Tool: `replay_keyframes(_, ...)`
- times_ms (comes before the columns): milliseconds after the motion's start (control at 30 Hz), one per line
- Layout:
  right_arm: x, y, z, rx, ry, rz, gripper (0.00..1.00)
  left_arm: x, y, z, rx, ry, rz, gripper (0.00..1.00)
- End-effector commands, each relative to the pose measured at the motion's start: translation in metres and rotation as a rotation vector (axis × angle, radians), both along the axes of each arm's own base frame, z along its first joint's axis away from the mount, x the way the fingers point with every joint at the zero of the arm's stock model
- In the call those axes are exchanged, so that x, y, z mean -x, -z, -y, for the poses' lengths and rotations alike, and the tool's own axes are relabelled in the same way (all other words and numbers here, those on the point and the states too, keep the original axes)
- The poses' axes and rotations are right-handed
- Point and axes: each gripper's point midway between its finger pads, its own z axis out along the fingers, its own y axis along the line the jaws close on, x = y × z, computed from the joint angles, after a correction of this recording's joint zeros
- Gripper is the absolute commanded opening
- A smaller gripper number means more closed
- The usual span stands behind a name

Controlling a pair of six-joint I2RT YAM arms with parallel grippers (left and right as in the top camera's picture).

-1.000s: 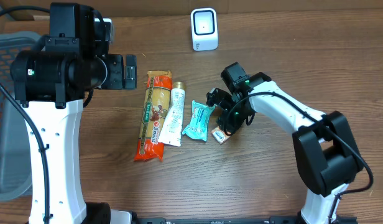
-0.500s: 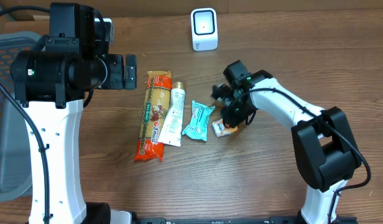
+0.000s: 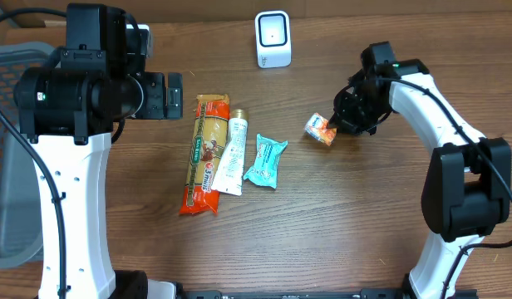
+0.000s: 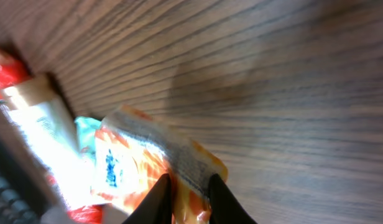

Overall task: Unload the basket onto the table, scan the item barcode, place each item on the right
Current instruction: 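Lift the tissue pack and turn it toward the scanner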

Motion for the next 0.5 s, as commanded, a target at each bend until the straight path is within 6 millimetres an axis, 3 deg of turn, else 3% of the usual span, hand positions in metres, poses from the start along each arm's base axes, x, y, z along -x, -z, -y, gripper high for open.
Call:
replay_keyframes(0, 0.005, -0.008, -0.011, -0.054, 0.039, -0.041, 0.29, -0.002, -0.001, 0.002, -0.011, 0.022, 0.002, 1.00)
replay_keyframes(33, 0.007, -0.007, -0.011, -0.042, 0.034, -0.044, 0.38, -0.002, -0.001, 0.002, -0.011, 0.022, 0.002, 1.00)
replay_keyframes(100, 0.010, -0.006, -0.014, -0.035, 0.012, -0.044, 0.45, -0.002, -0.001, 0.002, -0.011, 0.022, 0.002, 1.00)
replay_keyframes(233, 0.012, -0.003, -0.018, 0.007, -0.229, 0.086, 0.60, -0.002, -0.001, 0.002, -0.011, 0.022, 0.002, 1.00)
replay_keyframes(333, 0.003, 0.004, 0.000, 0.109, -0.415, 0.209, 0.62, -0.002, -0.001, 0.002, -0.011, 0.022, 0.002, 1.00)
replay_keyframes(467, -0.005, 0.008, 0.021, 0.181, -0.473, 0.252, 0.62, -0.002, -0.001, 0.002, -0.011, 0.022, 0.002, 1.00)
